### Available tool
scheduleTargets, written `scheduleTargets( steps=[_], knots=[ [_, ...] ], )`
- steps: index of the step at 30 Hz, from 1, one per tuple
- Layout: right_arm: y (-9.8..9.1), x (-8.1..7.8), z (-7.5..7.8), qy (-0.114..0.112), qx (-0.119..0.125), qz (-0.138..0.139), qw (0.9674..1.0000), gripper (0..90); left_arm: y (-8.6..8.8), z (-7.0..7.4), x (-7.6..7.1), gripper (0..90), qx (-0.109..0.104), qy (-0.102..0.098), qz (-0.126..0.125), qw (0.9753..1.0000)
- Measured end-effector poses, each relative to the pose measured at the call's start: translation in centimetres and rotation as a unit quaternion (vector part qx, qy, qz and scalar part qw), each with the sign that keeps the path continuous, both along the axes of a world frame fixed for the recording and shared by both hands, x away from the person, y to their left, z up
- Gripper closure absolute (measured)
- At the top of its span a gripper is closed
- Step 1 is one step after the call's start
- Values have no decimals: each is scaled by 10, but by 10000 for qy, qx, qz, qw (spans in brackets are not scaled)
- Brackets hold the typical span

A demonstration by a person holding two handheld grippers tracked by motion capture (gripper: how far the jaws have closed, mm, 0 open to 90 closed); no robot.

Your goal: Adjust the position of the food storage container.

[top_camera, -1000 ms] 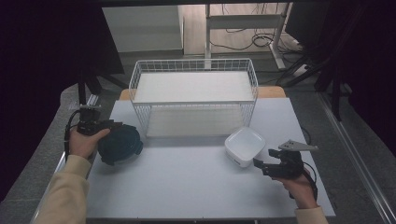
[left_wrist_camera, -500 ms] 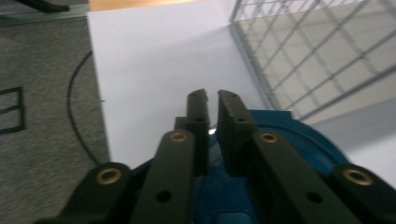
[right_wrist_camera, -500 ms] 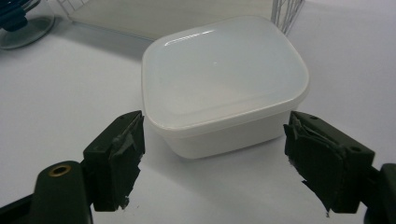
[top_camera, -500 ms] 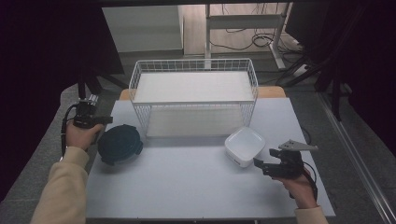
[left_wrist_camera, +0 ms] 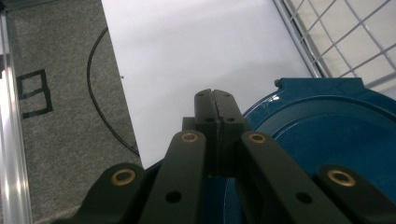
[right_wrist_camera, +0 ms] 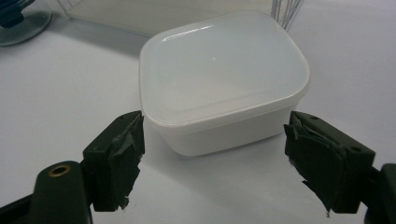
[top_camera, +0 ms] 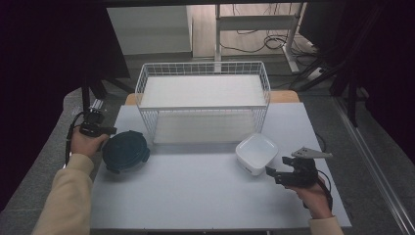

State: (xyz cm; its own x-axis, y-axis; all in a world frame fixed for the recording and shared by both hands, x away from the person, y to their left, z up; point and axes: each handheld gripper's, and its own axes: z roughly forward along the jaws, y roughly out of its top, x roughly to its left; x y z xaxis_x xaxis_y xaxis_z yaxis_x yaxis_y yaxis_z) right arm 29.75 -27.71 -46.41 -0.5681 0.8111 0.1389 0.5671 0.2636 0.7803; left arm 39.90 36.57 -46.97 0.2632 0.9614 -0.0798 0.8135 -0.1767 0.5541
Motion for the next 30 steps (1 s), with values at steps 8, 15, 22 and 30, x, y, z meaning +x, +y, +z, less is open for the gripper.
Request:
scheduleTargets(
  steps=[8, 15, 22, 30],
  knots=[
    [0, 1, -2, 16, -27, 5, 10000, 194, 0, -6, 3, 900, 148, 117, -37, 9998],
    [0, 1, -2, 26, -34, 2, 10000, 194, 3, -10, -1, 900, 295, 248, -124, 9992],
    [1, 1, -2, 40, -41, 4, 10000, 194, 9, -13, -14, 900, -31, 153, -224, 9996],
    [4, 1, -2, 41, -54, 28, 10000, 194, 9, -17, -28, 900, -237, -10, -427, 9988]
  ],
)
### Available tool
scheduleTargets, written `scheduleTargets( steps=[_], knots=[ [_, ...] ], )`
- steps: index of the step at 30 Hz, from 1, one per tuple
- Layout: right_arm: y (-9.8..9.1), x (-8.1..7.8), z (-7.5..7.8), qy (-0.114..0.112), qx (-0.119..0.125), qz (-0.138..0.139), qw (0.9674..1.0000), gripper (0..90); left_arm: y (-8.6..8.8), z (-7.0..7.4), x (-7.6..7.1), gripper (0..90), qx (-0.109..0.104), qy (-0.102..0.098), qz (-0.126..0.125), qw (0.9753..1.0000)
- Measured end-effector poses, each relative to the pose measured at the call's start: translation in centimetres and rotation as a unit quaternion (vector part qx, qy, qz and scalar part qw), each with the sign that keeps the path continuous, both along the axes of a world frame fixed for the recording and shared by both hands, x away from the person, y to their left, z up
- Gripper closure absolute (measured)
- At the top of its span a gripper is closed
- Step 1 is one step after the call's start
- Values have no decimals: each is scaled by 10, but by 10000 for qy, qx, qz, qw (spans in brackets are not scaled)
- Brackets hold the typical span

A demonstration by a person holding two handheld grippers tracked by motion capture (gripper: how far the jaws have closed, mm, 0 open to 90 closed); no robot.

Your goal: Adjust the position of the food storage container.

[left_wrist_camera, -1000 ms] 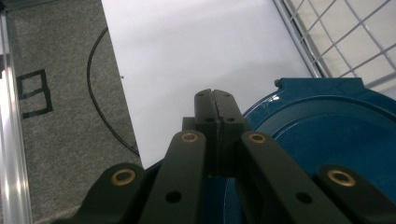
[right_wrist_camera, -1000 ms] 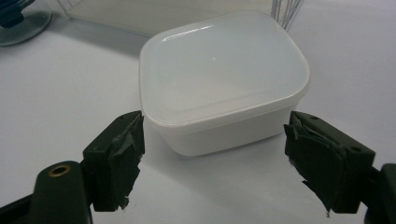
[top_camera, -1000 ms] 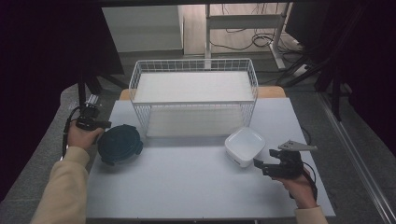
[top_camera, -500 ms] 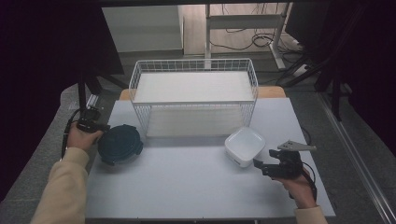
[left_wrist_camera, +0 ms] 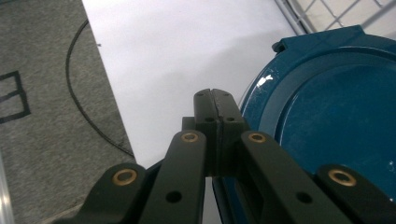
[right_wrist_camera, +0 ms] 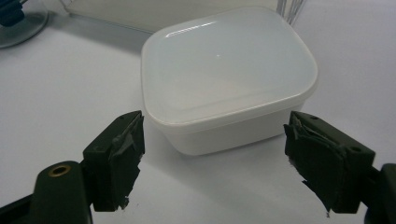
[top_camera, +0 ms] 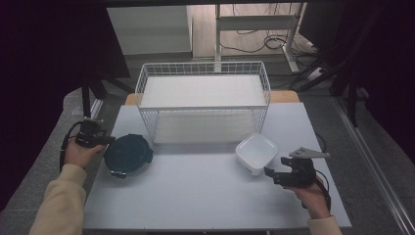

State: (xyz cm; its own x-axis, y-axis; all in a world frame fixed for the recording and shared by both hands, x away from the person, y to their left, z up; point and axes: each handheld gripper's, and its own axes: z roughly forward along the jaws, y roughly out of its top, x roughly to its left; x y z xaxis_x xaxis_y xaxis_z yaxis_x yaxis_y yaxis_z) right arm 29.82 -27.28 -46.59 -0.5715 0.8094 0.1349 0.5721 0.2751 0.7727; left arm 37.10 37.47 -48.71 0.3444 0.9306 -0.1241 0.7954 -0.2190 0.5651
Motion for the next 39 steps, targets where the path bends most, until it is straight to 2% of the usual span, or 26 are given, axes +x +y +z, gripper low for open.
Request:
scheduleTargets(
  steps=[3, 6, 14, 20, 23, 29, 34, 39],
  knots=[
    [2, 0, 0, -3, -1, 14, 10000, 194, -5, 1, -4, 900, 57, 1, -116, 9999],
    [3, 0, 0, 7, -6, 25, 10000, 194, -11, 1, -10, 900, 26, 2, -230, 9997],
    [6, 0, 0, 23, -33, 73, 10000, 194, -27, 2, -29, 900, 61, -5, -314, 9995],
    [8, 0, 2, 13, -18, 102, 9999, 194, -44, 2, -42, 900, -16, -45, -434, 9990],
    [9, 0, 2, -4, -20, 123, 9999, 194, -50, 2, -44, 900, -26, -54, -493, 9988],
    [11, 0, 2, 9, -21, 153, 9999, 194, -70, 1, -49, 900, -125, -68, -745, 9971],
    [10, 0, 4, 1, -3, 143, 9999, 194, -90, 1, -52, 900, -265, -82, -989, 9947],
    [10, 0, 4, -5, -9, 136, 9999, 194, -100, 0, -53, 900, -306, -101, -1128, 9931]
  ],
)
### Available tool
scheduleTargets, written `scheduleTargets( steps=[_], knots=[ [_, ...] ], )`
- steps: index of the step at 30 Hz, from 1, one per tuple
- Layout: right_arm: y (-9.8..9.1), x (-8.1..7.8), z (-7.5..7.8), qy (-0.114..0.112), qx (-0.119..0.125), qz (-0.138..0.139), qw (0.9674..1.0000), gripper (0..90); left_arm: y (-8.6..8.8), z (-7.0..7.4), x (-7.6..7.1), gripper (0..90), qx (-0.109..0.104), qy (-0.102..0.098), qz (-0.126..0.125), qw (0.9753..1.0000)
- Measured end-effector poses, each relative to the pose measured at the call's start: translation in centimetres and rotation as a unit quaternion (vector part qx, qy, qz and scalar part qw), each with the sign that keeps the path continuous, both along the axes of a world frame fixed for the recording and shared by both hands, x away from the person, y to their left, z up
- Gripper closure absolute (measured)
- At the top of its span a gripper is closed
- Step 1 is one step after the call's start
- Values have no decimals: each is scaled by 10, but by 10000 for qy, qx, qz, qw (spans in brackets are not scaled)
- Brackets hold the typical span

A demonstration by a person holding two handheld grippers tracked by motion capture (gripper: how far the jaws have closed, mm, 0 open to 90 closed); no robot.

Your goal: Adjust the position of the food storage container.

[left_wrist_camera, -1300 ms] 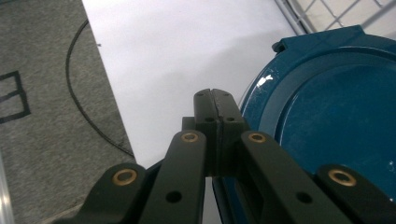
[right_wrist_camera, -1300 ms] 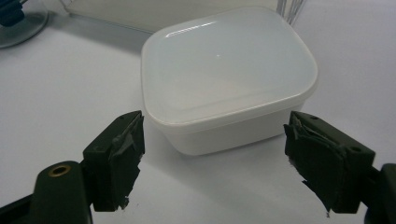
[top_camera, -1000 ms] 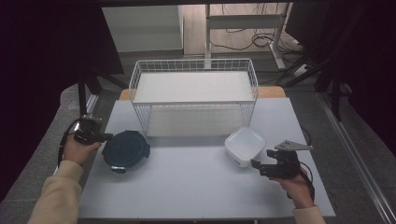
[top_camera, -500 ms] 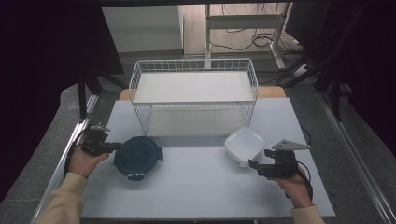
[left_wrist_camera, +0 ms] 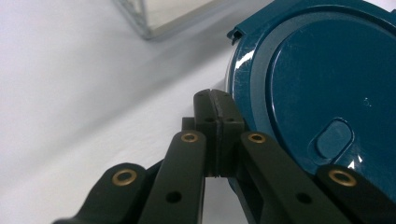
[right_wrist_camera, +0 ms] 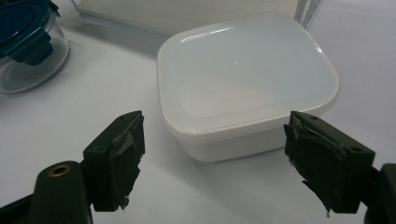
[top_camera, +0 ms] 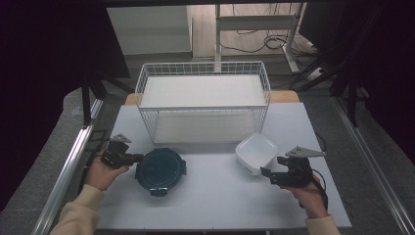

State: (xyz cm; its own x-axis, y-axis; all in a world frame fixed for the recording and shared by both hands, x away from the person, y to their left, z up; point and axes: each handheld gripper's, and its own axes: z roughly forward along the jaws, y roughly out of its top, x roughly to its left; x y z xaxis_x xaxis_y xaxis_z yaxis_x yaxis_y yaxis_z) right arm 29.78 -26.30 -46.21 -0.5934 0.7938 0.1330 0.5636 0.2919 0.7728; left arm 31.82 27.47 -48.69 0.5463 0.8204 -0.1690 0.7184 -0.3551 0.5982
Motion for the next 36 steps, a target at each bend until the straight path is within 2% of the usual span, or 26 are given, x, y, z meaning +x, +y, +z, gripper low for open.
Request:
scheduleTargets(
  steps=[18, 29, 36],
  knots=[
    [1, -1, 2, -26, -1, -2, 10000, 194, -21, -2, -5, 900, -163, -45, -215, 9996],
    [3, -2, 3, -33, -8, 25, 10000, 195, -37, -4, -11, 900, -399, 18, -380, 9985],
    [3, -2, 4, -39, 5, 24, 10000, 195, -48, -5, -15, 900, -479, 40, -450, 9978]
  ],
)
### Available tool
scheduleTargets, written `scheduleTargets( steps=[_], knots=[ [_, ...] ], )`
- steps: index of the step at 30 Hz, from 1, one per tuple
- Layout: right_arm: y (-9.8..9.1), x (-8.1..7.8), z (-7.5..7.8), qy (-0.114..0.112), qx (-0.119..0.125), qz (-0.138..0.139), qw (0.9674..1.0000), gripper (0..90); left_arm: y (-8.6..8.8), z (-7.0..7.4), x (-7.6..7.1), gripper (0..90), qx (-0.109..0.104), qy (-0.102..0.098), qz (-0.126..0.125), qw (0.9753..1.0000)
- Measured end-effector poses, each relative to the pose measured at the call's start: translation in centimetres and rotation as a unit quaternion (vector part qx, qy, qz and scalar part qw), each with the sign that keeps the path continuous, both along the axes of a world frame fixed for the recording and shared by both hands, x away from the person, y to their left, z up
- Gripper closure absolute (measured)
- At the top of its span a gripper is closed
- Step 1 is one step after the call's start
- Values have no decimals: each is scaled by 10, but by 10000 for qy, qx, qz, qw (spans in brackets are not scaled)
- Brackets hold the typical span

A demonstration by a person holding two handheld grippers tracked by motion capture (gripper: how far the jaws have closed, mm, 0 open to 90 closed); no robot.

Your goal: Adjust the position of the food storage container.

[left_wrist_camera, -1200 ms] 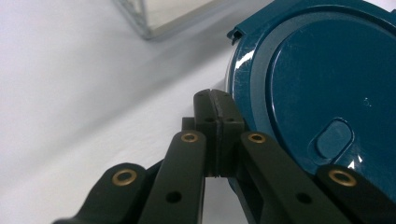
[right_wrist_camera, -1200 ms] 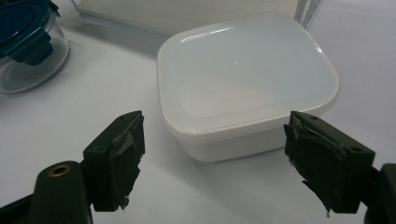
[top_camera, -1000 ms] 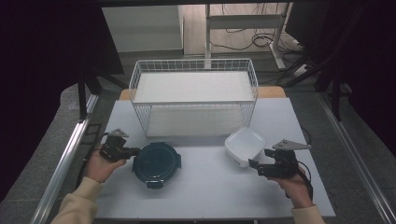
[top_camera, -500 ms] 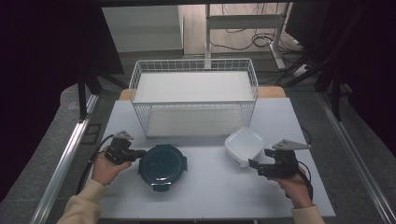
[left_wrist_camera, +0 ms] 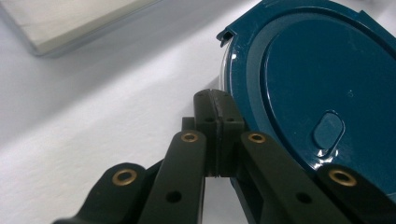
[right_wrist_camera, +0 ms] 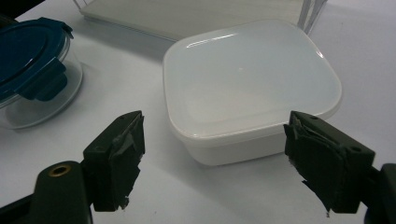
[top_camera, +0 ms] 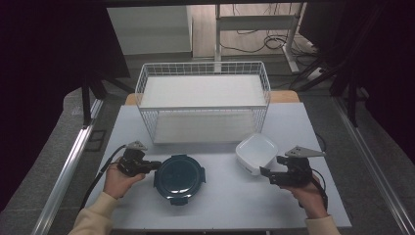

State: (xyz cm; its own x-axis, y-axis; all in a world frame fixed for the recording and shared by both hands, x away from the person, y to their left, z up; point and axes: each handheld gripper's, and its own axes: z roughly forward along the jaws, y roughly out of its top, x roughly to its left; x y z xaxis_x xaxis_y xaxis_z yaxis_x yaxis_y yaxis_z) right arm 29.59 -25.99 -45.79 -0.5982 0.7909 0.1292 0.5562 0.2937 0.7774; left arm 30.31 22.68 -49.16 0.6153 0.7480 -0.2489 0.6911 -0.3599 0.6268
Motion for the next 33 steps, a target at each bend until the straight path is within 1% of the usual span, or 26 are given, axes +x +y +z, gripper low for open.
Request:
scheduleTargets(
  steps=[5, 6, 9, 10, 16, 18, 19, 21, 23, 26, 29, 32, 33],
  knots=[
    [0, 0, 0, 0, 3, -3, 10000, 195, -10, 0, -4, 900, -61, 47, -57, 10000],
    [0, 0, 0, 0, 3, -3, 10000, 195, -10, 0, -4, 900, -61, 47, -57, 10000],
    [0, -1, 1, 6, 5, -6, 10000, 195, -19, 0, -5, 900, -79, 42, -127, 9999],
    [1, 0, 0, 3, -1, 1, 10000, 195, -19, 0, -5, 900, -79, 42, -127, 9999],
    [2, -1, 0, 3, -6, 20, 10000, 195, -38, 1, -4, 900, -93, 14, -305, 9995],
    [2, -1, 1, 0, -3, 19, 10000, 195, -41, 1, -4, 900, -79, 15, -362, 9993],
    [2, -1, 1, -15, -7, 15, 10000, 195, -44, 1, -5, 900, -110, 18, -366, 9993],
    [1, -2, 2, -105, 16, -26, 9999, 200, -46, 1, -5, 900, -88, 9, -409, 9991],
    [2, -2, 4, -130, 32, -31, 9999, 200, -49, 1, -6, 900, -128, 2, -388, 9992],
    [2, -2, 4, -128, 35, -27, 9999, 200, -51, 1, -6, 900, -116, 9, -434, 9990],
    [4, -2, 3, -79, 24, 1, 10000, 200, -52, 0, -7, 900, -175, 15, -424, 9989],
    [5, -2, 3, -75, 17, 19, 10000, 200, -52, 0, -6, 900, -182, 15, -436, 9989],
    [5, -2, 3, -78, 12, 19, 10000, 200, -51, 0, -6, 900, -214, -10, -448, 9988]
  ],
)
